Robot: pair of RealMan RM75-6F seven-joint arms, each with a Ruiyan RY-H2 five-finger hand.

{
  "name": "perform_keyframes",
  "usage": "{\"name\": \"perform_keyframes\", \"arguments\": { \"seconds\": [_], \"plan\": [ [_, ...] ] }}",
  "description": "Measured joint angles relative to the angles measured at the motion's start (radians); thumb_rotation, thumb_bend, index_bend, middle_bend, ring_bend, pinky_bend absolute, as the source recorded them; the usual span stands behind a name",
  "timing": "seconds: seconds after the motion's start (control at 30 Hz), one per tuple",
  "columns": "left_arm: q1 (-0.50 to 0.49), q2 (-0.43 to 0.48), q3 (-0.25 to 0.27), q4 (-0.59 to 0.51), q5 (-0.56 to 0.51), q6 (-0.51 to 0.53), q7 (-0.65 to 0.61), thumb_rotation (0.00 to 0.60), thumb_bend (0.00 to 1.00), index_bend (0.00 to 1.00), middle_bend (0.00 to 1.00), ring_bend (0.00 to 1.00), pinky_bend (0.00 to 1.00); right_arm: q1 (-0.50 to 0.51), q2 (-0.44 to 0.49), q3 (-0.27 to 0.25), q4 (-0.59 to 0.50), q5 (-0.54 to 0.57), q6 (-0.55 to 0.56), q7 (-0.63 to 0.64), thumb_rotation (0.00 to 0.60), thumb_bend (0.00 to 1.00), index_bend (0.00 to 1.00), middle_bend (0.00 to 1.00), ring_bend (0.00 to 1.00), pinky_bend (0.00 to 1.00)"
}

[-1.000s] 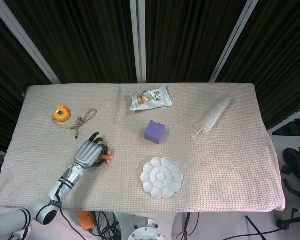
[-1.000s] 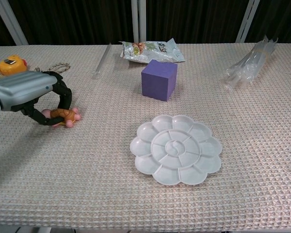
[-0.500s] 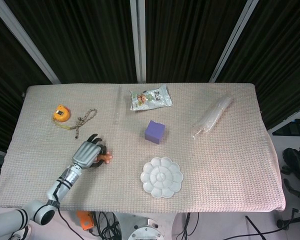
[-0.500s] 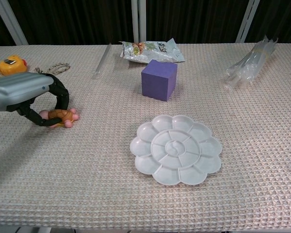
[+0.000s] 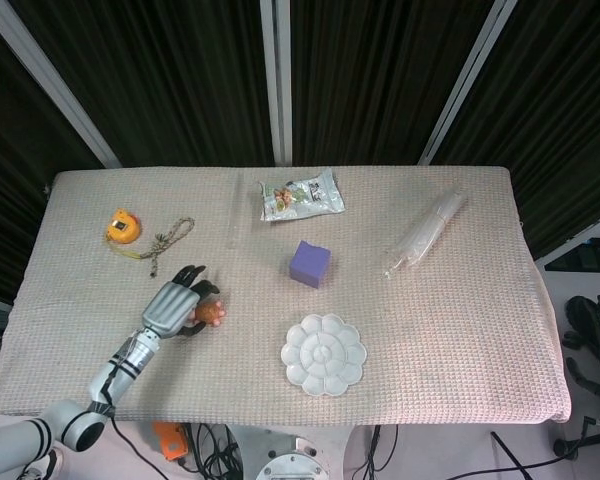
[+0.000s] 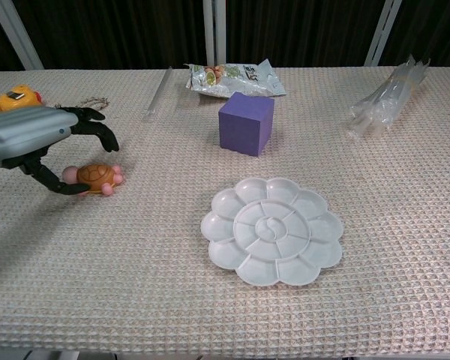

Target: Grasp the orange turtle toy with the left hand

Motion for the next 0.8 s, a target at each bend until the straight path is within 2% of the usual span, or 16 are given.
{"name": "perform_keyframes", "arguments": {
  "seconds": [0.2,0.37,0.5,0.7,0.77,0.8],
  "plan": [
    [-0.001,-0.027,-0.006,0.028,-0.018,-0.009,0.015,0.6,0.28,0.48,0.44,0.06,0.09,0.001,-0.002,0.001,0.003,0.006,-0.005,-0.004,0.6,0.23,0.0,0.0,0.0,0.0],
    [0.0,-0.055,-0.012,0.058,-0.023,0.003,0.029,0.6,0.34,0.71,0.67,0.24,0.12,0.001,-0.001,-0.001,0.006,0.011,-0.013,0.0,0.6,0.23,0.0,0.0,0.0,0.0],
    [-0.001,-0.065,-0.012,0.068,-0.033,-0.01,0.035,0.6,0.38,0.8,0.77,0.35,0.16,0.0,-0.001,0.0,0.009,0.013,-0.014,0.005,0.6,0.24,0.0,0.0,0.0,0.0],
    [0.0,-0.069,-0.017,0.072,-0.037,-0.004,0.033,0.6,0.38,0.79,0.77,0.41,0.18,-0.001,-0.001,0.0,0.011,0.012,-0.011,0.009,0.6,0.23,0.0,0.0,0.0,0.0],
    [0.002,-0.065,-0.017,0.068,-0.033,0.005,0.028,0.6,0.37,0.67,0.72,0.37,0.18,-0.001,-0.001,0.0,0.011,0.012,-0.01,0.009,0.6,0.23,0.0,0.0,0.0,0.0],
    [0.003,-0.059,-0.016,0.063,-0.03,0.007,0.026,0.6,0.35,0.57,0.63,0.32,0.16,-0.001,-0.001,0.0,0.011,0.011,-0.01,0.009,0.6,0.23,0.0,0.0,0.0,0.0]
  ]
}}
